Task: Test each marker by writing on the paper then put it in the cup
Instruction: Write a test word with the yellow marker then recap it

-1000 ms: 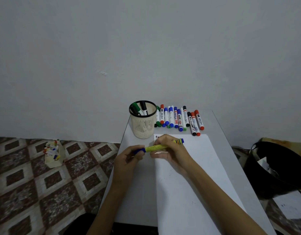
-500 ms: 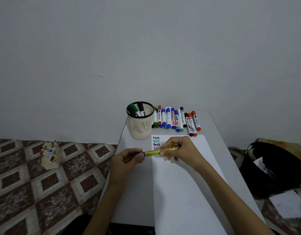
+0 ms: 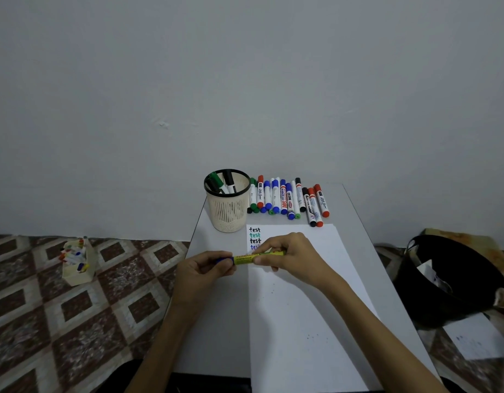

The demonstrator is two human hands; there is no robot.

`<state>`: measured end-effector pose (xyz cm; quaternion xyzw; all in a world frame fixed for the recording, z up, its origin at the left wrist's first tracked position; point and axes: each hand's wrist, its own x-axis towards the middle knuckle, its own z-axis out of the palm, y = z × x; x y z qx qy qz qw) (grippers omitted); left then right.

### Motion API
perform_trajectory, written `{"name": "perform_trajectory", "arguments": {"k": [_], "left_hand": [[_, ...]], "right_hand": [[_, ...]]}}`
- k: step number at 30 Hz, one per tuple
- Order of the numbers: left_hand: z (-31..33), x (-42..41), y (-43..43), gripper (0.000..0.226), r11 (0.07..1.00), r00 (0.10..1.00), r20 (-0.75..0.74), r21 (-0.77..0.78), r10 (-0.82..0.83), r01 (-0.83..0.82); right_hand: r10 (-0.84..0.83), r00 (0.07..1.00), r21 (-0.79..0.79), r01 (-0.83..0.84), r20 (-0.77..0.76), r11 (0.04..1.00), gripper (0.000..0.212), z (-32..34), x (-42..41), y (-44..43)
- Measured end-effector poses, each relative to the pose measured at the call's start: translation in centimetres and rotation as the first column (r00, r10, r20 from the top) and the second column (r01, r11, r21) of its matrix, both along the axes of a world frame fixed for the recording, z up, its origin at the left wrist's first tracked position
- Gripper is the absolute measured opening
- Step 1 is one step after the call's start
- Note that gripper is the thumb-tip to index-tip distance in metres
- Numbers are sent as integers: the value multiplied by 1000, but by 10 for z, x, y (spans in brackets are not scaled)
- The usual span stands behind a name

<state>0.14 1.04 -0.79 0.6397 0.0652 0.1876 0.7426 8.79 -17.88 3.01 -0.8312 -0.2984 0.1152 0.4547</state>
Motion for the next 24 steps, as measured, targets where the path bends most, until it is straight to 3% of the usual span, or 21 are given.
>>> {"name": "perform_trajectory", "arguments": {"k": [12,18,21,24], "left_hand": [[-1,-3,0,15,991,1000,25,131,13,-16],[-3,-4,-1,14,982,999,44,188,0,-8],[-4,-2,-2,15,978,999,49,206,-15,5],[-5,0,-4,17,980,996,84,198,-5,-11]], "right_hand": [[26,979,154,6,-203,988,18,-10,-6,1],[66,910,214,25,-410,977,21,-8,-11,-5],[81,935,130,-38,-345,991,17,-2,-4,-7],[110,992,-129,-118,-62,985,15,10,8,-5]]}}
